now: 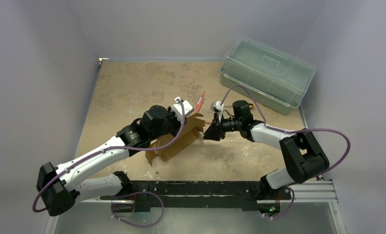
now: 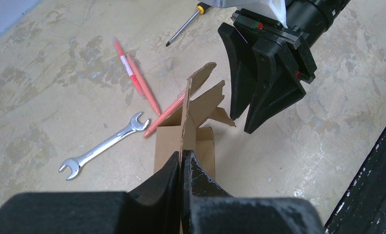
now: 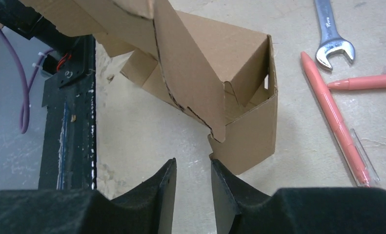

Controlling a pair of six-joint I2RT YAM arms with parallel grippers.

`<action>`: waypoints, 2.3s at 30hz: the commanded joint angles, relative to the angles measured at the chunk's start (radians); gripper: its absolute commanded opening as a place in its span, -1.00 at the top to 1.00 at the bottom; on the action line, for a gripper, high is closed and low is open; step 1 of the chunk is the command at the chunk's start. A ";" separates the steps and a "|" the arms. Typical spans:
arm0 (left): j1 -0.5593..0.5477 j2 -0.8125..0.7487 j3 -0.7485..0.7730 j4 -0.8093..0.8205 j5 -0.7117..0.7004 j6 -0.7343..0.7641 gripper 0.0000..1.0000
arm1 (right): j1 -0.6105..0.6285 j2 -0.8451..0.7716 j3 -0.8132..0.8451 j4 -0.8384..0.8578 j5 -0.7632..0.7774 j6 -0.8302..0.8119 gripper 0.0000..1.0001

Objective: Fold the paper box

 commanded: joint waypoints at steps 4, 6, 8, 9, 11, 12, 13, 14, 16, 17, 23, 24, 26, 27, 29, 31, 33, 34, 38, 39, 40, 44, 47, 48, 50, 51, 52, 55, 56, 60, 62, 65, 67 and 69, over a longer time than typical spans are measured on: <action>0.000 0.002 0.001 0.001 0.009 -0.010 1.00 | 0.006 0.017 0.072 -0.060 -0.055 -0.055 0.25; -0.001 0.003 0.001 0.000 0.009 -0.007 1.00 | 0.004 0.025 0.083 -0.073 -0.052 -0.065 0.23; 0.000 0.004 0.001 -0.002 0.008 -0.006 1.00 | 0.004 0.033 0.098 -0.081 -0.058 -0.070 0.23; 0.000 0.005 0.001 -0.003 0.008 -0.006 1.00 | 0.002 0.034 0.105 -0.091 -0.060 -0.073 0.23; 0.000 0.002 0.002 -0.006 0.008 -0.005 1.00 | -0.005 0.032 0.120 -0.118 -0.063 -0.101 0.23; -0.001 0.000 0.002 -0.007 0.008 -0.004 1.00 | -0.010 0.029 0.125 -0.134 -0.064 -0.115 0.23; -0.001 -0.001 0.002 -0.009 0.008 -0.004 1.00 | -0.020 0.023 0.129 -0.146 -0.065 -0.130 0.23; 0.000 -0.004 0.002 -0.009 0.008 -0.003 1.00 | -0.028 0.020 0.133 -0.163 -0.067 -0.145 0.22; -0.001 -0.005 0.001 -0.012 0.010 -0.001 1.00 | -0.050 0.023 0.149 -0.200 -0.082 -0.176 0.23; 0.000 -0.006 0.001 -0.012 0.011 -0.001 1.00 | -0.059 0.026 0.160 -0.225 -0.093 -0.193 0.23; 0.000 -0.005 -0.001 -0.012 0.016 -0.001 1.00 | -0.102 0.036 0.202 -0.311 -0.142 -0.237 0.24; 0.000 -0.007 0.000 -0.012 0.016 0.000 1.00 | -0.109 0.031 0.203 -0.294 -0.128 -0.212 0.25; 0.000 -0.008 -0.002 -0.010 0.018 0.000 1.00 | -0.115 0.015 0.190 -0.212 -0.047 -0.128 0.27; -0.001 -0.008 -0.004 -0.010 0.018 0.001 1.00 | -0.114 0.006 0.181 -0.170 0.004 -0.092 0.27; 0.000 -0.006 -0.004 -0.009 0.019 0.004 1.00 | -0.114 -0.007 0.168 -0.094 0.116 -0.030 0.27; 0.000 -0.003 -0.005 -0.007 0.019 0.004 1.00 | -0.113 -0.002 0.174 -0.058 0.196 -0.009 0.29; -0.001 -0.001 -0.007 -0.002 0.022 0.004 1.00 | -0.108 0.024 0.199 -0.049 0.236 0.004 0.32; 0.000 0.000 -0.005 0.000 0.023 0.004 1.00 | -0.103 0.049 0.216 -0.051 0.240 0.009 0.34; -0.001 0.004 -0.001 0.000 0.024 0.002 1.00 | -0.074 0.122 0.273 -0.071 0.263 0.012 0.35; 0.000 0.002 -0.001 -0.001 0.024 0.003 1.00 | -0.065 0.133 0.280 -0.077 0.265 0.006 0.35; 0.000 0.001 -0.001 -0.002 0.024 0.002 1.00 | -0.057 0.138 0.281 -0.078 0.258 0.003 0.35; -0.001 -0.002 -0.001 -0.002 0.024 0.003 1.00 | -0.039 0.144 0.274 -0.082 0.196 -0.024 0.28; 0.000 0.001 -0.001 0.004 0.024 0.005 1.00 | -0.030 0.149 0.276 -0.098 0.136 -0.063 0.17; -0.001 0.004 -0.001 0.005 0.024 0.005 1.00 | -0.027 0.151 0.278 -0.105 0.123 -0.078 0.13; 0.000 0.005 0.003 0.004 0.024 0.006 1.00 | -0.019 0.154 0.282 -0.125 0.098 -0.118 0.06; -0.001 0.005 0.004 0.004 0.024 0.006 1.00 | -0.016 0.154 0.285 -0.134 0.088 -0.136 0.02; -0.001 0.004 0.005 0.005 0.024 0.006 1.00 | -0.015 0.156 0.286 -0.142 0.079 -0.152 -0.02; 0.000 -0.001 0.005 0.003 0.021 0.006 1.00 | -0.013 0.163 0.292 -0.178 0.046 -0.206 -0.08; -0.001 -0.002 0.004 0.003 0.019 0.005 1.00 | -0.012 0.165 0.293 -0.189 0.036 -0.227 -0.11; 0.000 -0.002 0.005 0.005 0.019 0.004 1.00 | -0.011 0.173 0.299 -0.214 0.018 -0.263 -0.12; 0.000 -0.001 0.007 0.007 0.019 0.002 1.00 | -0.007 0.174 0.302 -0.216 0.010 -0.271 -0.13; 0.000 -0.001 0.006 0.013 0.018 -0.003 1.00 | -0.001 0.176 0.297 -0.215 -0.003 -0.276 -0.14; -0.001 -0.004 0.004 0.018 0.018 -0.007 1.00 | -0.001 0.178 0.294 -0.211 -0.011 -0.275 -0.15; -0.001 -0.008 -0.001 0.025 0.019 -0.012 1.00 | 0.000 0.183 0.292 -0.201 -0.019 -0.274 -0.18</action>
